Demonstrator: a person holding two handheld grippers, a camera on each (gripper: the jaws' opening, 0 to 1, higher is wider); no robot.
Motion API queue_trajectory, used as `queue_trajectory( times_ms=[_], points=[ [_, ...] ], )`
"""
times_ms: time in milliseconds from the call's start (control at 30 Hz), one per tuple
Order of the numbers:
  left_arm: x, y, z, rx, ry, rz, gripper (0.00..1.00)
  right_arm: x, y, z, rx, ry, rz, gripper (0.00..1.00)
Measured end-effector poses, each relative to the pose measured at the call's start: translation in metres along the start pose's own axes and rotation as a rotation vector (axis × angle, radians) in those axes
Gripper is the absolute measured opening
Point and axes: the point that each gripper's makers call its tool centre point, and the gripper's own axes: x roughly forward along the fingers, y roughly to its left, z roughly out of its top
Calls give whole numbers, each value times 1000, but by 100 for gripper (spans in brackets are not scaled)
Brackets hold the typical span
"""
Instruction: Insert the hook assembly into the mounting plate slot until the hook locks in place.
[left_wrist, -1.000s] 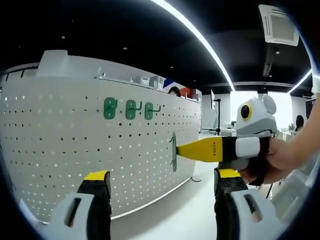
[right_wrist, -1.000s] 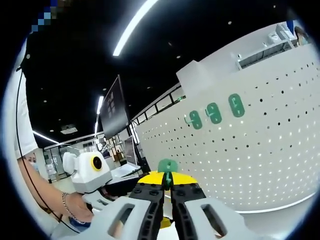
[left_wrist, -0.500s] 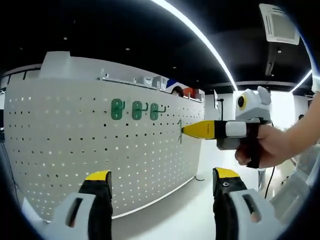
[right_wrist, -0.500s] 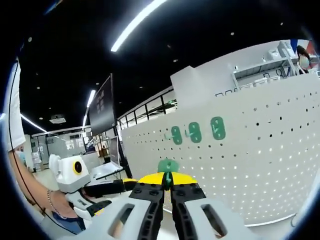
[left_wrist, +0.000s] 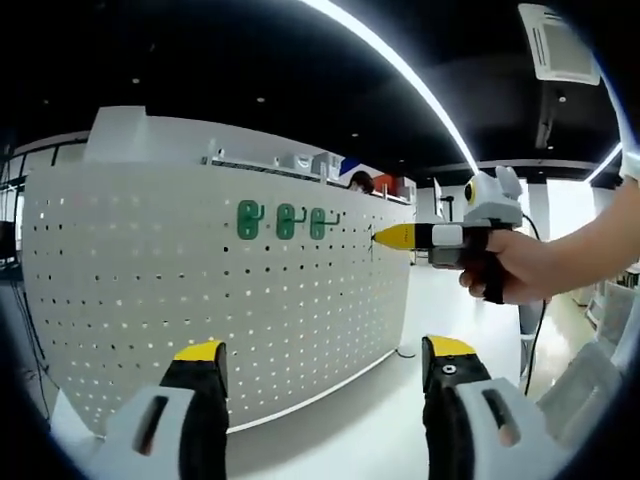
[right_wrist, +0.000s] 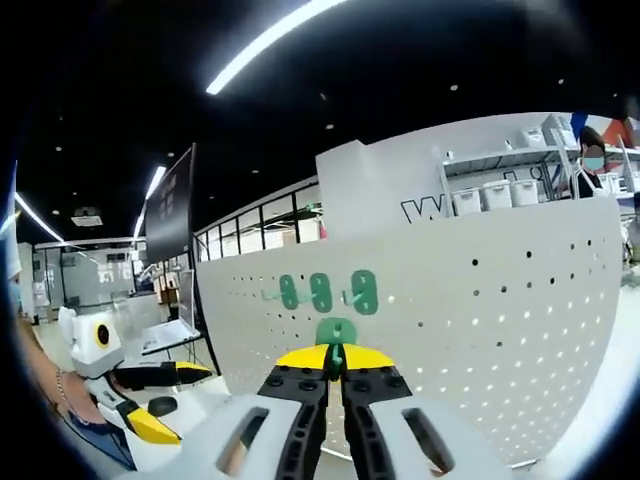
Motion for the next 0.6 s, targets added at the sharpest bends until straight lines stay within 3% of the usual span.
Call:
queue_trajectory(
  times_ms=[300,600],
  points=[
    [-6,6,2,2,-4,22,81,7,-29,18,-72,-12,-88,1],
    [-8,6,2,4,-1,27,80,18,-40,26,-115,-26,-125,1]
  ],
)
